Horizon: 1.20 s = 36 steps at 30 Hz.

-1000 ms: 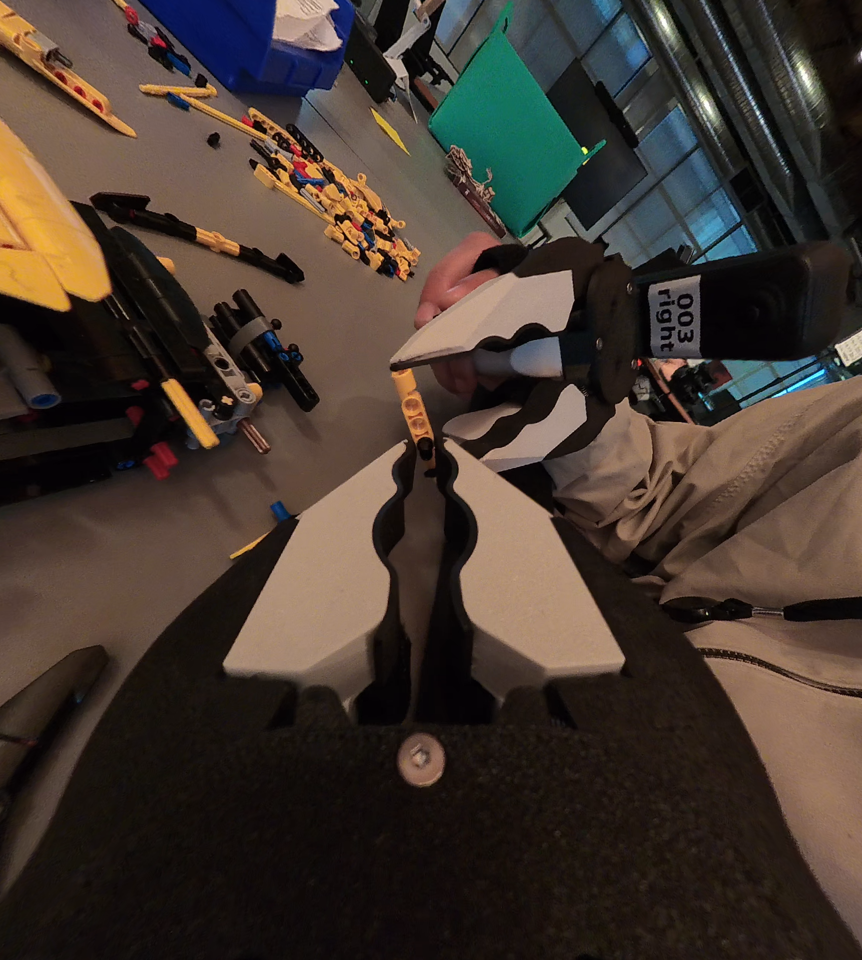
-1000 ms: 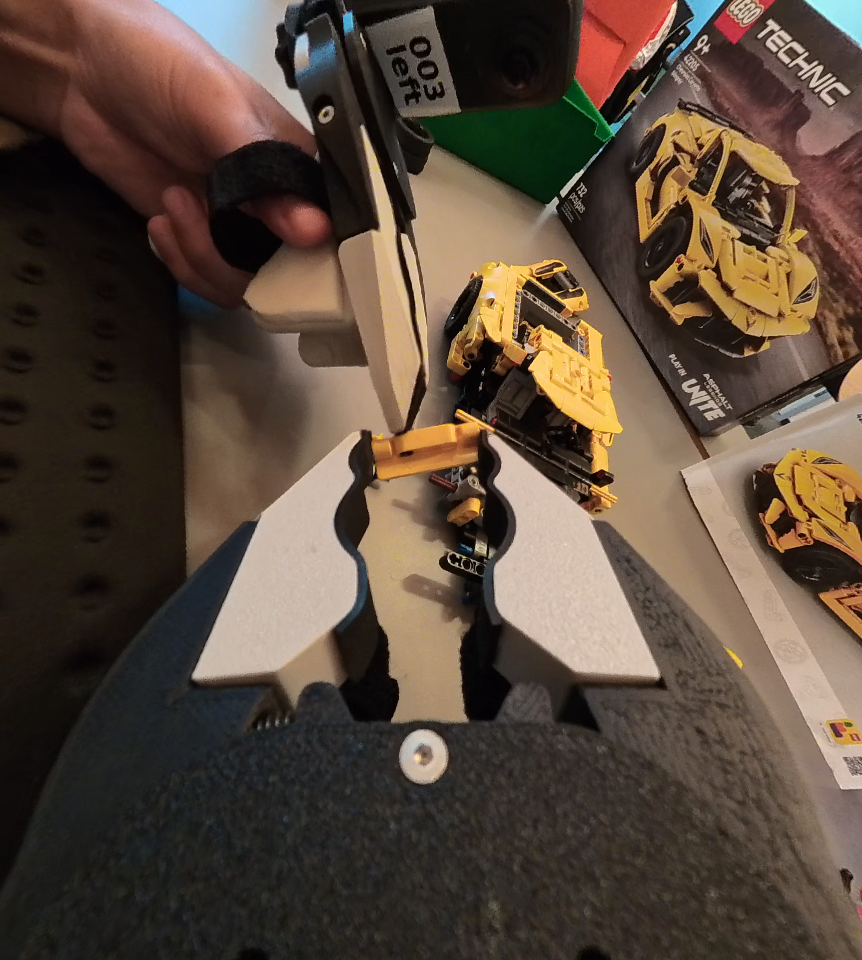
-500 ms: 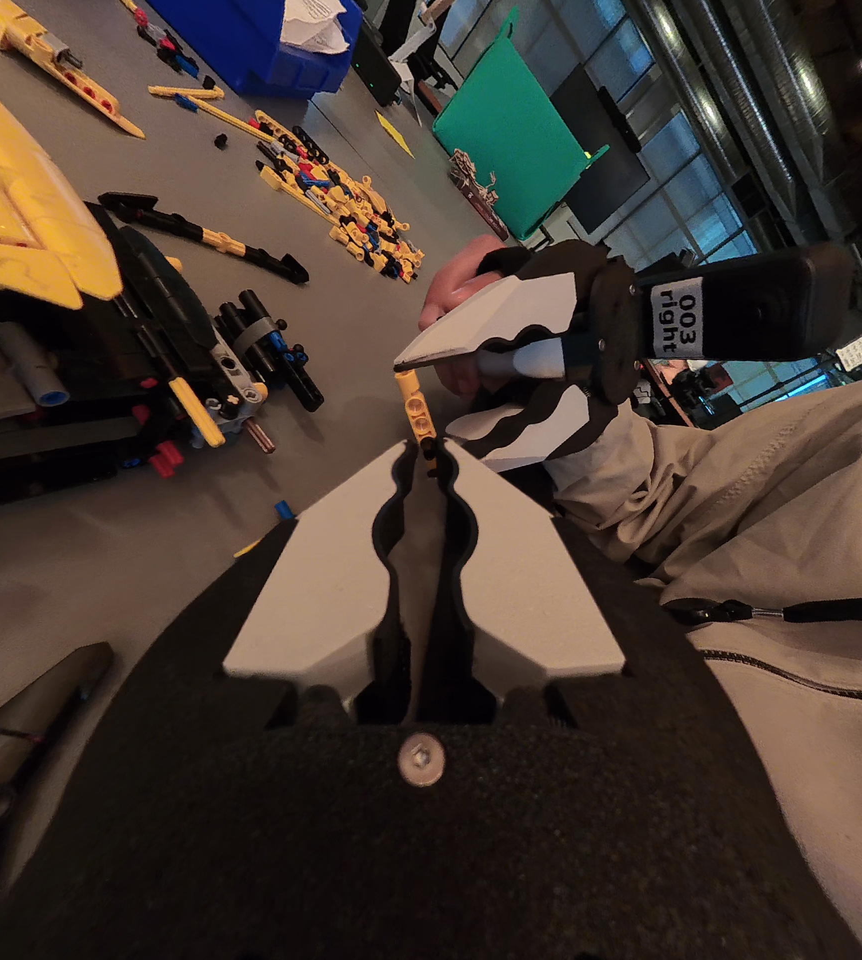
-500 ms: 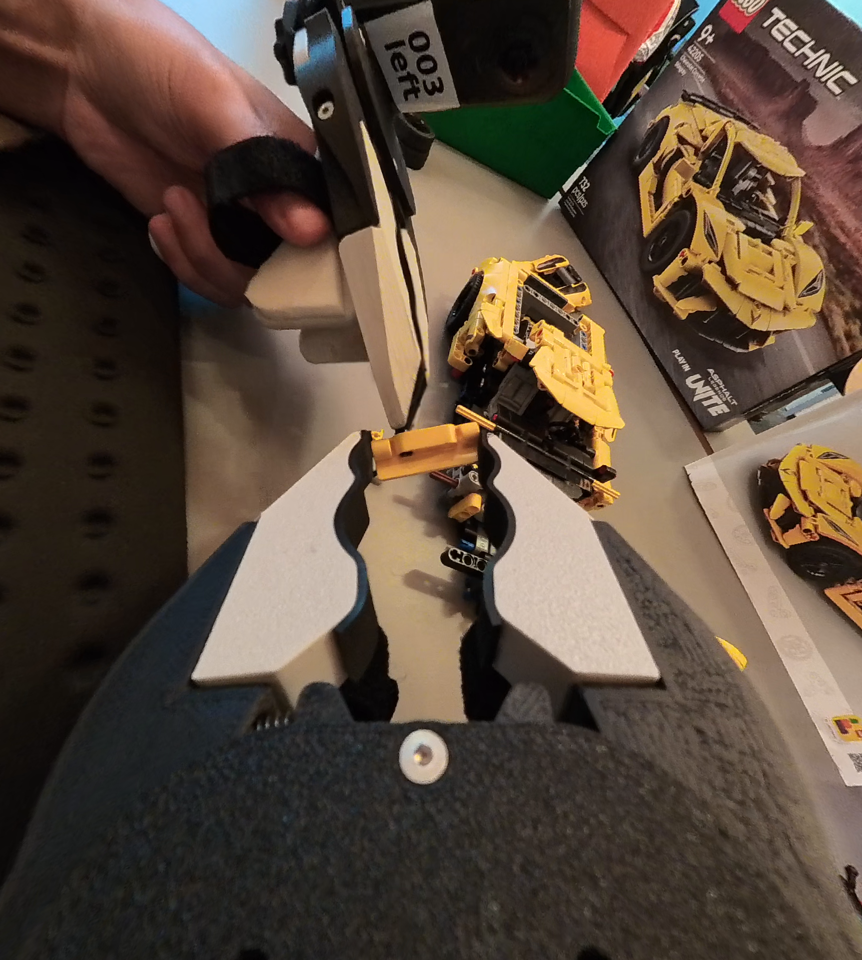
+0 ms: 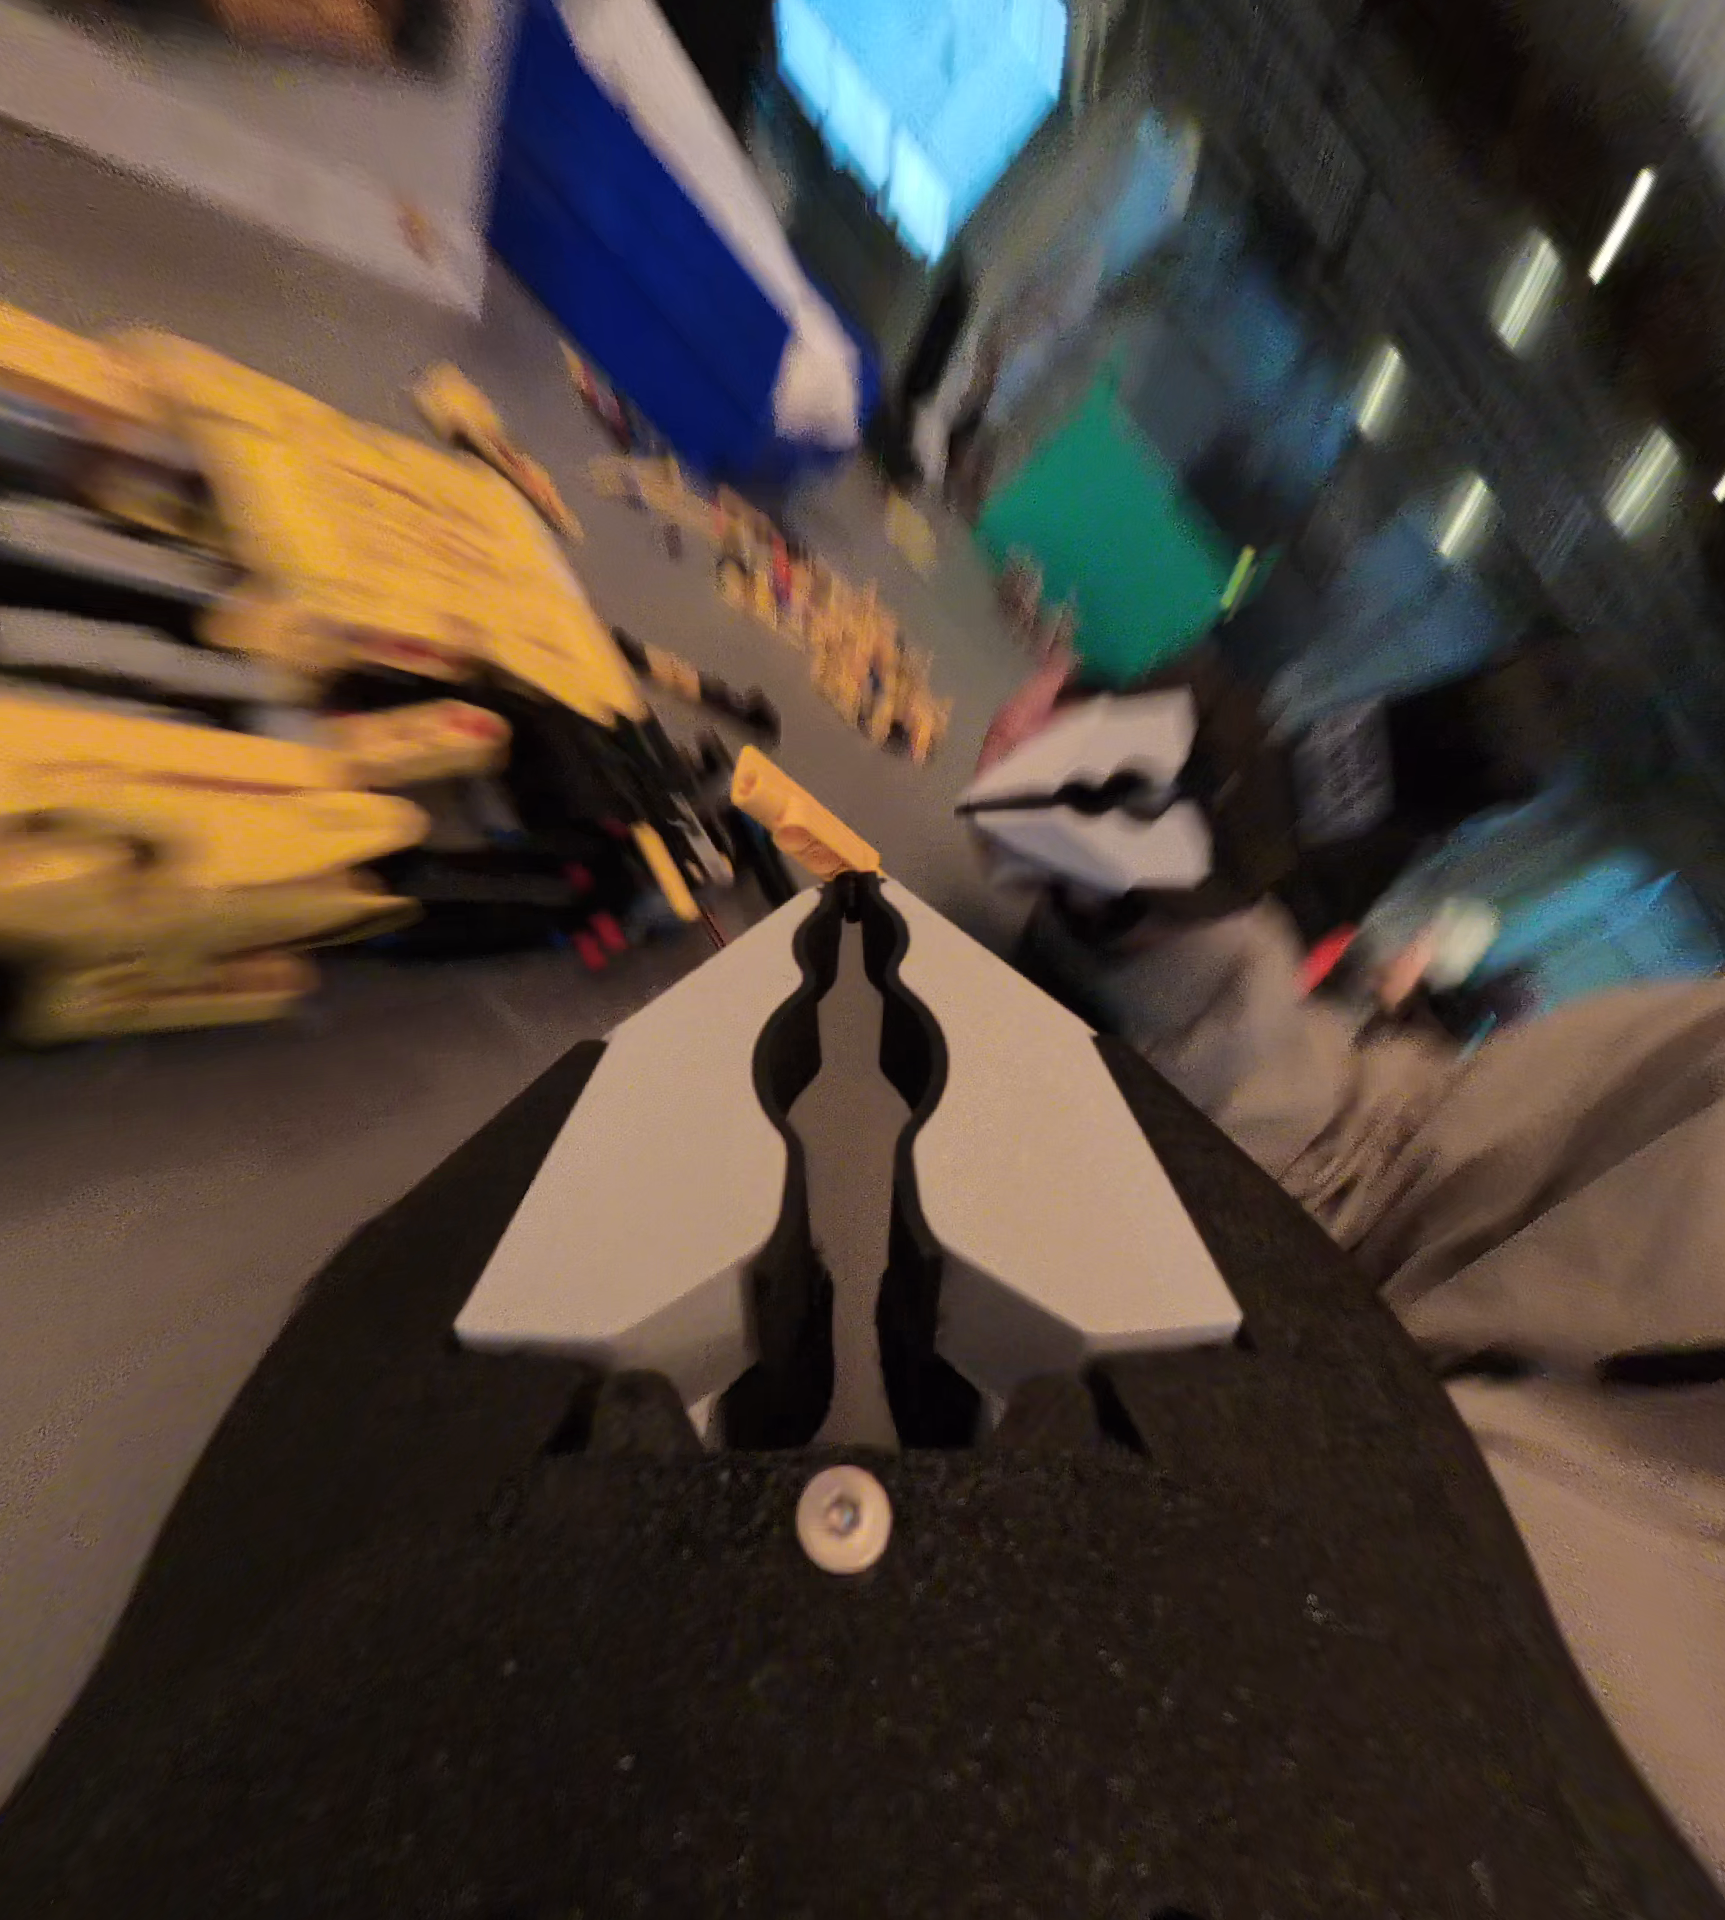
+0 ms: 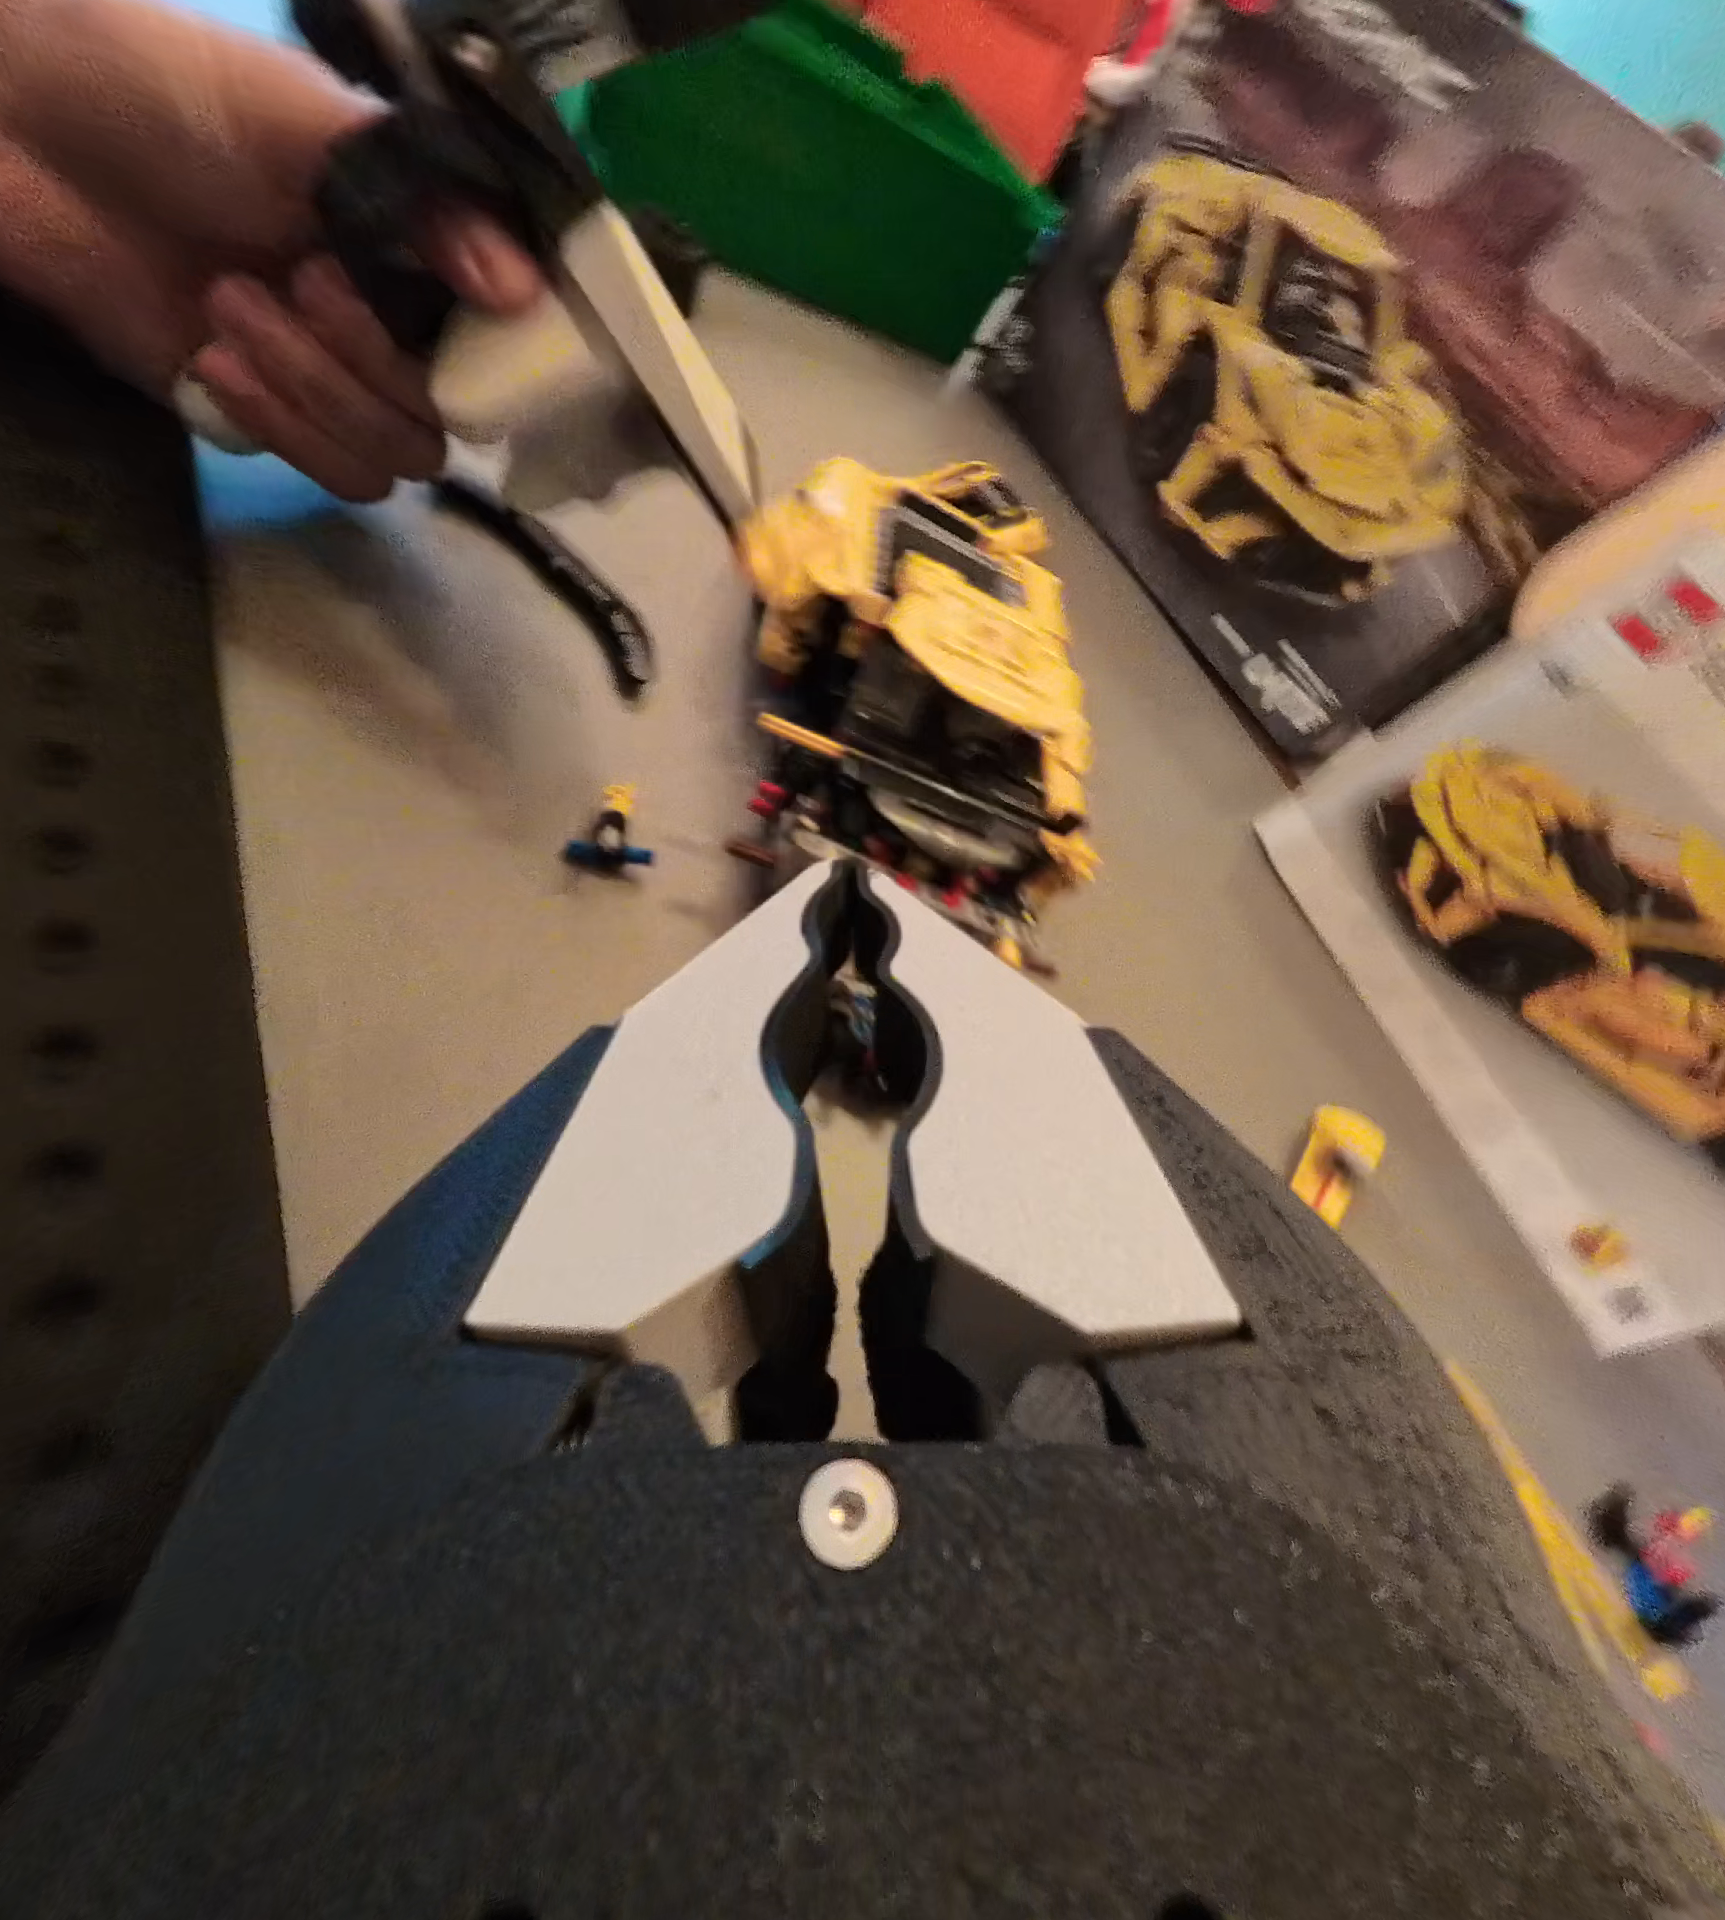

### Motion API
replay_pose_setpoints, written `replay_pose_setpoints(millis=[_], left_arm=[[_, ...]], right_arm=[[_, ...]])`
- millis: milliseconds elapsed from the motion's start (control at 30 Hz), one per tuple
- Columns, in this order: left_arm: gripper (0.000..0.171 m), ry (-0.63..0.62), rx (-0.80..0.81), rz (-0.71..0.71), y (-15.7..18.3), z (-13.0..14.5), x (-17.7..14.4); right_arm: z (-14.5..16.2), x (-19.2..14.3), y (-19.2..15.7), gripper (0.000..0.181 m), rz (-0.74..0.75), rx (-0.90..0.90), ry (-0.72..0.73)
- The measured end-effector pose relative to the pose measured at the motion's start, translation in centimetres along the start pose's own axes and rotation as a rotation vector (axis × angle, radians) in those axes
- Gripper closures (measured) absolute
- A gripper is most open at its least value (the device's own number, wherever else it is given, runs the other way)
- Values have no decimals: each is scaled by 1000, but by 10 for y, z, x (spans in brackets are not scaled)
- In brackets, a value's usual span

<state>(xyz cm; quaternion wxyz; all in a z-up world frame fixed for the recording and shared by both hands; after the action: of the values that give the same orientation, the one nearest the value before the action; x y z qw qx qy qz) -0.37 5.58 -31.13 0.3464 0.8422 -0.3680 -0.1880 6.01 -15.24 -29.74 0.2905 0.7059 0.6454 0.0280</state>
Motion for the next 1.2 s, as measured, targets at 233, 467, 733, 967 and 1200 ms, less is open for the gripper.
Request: replay_pose_setpoints(millis=[233,467,733,967,1200], left_arm=[[169,38,86,178,25,-5,-2],[169,-100,532,82,54,18,14],[169,-208,666,19,54,33,26],[168,-159,632,-16,52,27,21],[169,85,496,-6,48,-1,-8]], right_arm=[[1,14,-2,167,-250,532,73],[-11,39,-1,152,-824,1236,235],[-9,39,-10,180,-807,1130,176],[-11,39,-9,181,-733,1043,169],[16,36,6,181,-643,1199,145]])
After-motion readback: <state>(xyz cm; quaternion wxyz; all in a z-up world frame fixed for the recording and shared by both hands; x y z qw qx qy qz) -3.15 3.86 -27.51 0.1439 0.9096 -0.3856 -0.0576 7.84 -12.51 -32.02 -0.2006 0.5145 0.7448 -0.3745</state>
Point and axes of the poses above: each gripper's, where its closed fingertips meet, x out along the fingers, z out of its underside, y = z × x across the jaws, the point moved 7 cm from there along -x, back along the fingers, and after that the axes turned 1 degree about -x, right-handed, at the moved point
